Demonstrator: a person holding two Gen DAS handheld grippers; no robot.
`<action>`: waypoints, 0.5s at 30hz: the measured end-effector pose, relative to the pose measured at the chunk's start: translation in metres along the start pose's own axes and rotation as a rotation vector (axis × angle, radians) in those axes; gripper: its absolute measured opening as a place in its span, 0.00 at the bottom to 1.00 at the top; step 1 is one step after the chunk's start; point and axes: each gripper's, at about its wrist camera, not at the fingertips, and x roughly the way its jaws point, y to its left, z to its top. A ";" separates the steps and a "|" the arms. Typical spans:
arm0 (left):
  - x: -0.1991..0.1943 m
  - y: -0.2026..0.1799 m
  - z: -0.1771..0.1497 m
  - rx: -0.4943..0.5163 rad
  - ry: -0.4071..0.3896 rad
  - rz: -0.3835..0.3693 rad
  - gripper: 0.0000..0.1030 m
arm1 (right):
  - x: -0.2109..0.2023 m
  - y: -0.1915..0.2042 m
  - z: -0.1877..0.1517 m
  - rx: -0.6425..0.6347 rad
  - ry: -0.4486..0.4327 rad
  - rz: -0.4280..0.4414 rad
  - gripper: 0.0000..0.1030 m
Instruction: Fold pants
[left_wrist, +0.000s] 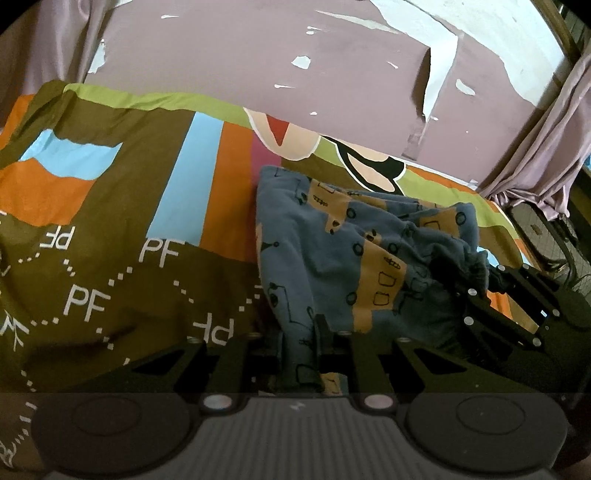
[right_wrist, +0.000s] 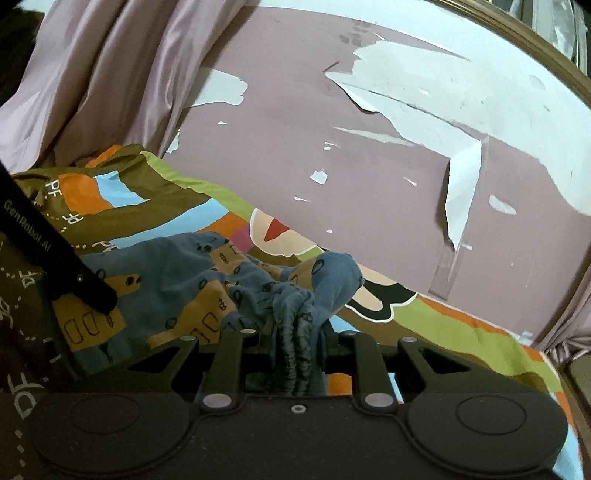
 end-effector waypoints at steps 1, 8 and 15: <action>0.000 0.000 0.001 -0.001 0.003 0.002 0.16 | 0.000 0.001 -0.001 -0.004 -0.002 -0.004 0.21; -0.005 -0.009 0.006 0.050 -0.030 -0.007 0.16 | -0.002 0.003 -0.001 -0.047 -0.031 -0.040 0.20; -0.006 -0.023 0.026 0.081 -0.061 -0.016 0.16 | -0.002 -0.004 0.004 -0.088 -0.087 -0.096 0.20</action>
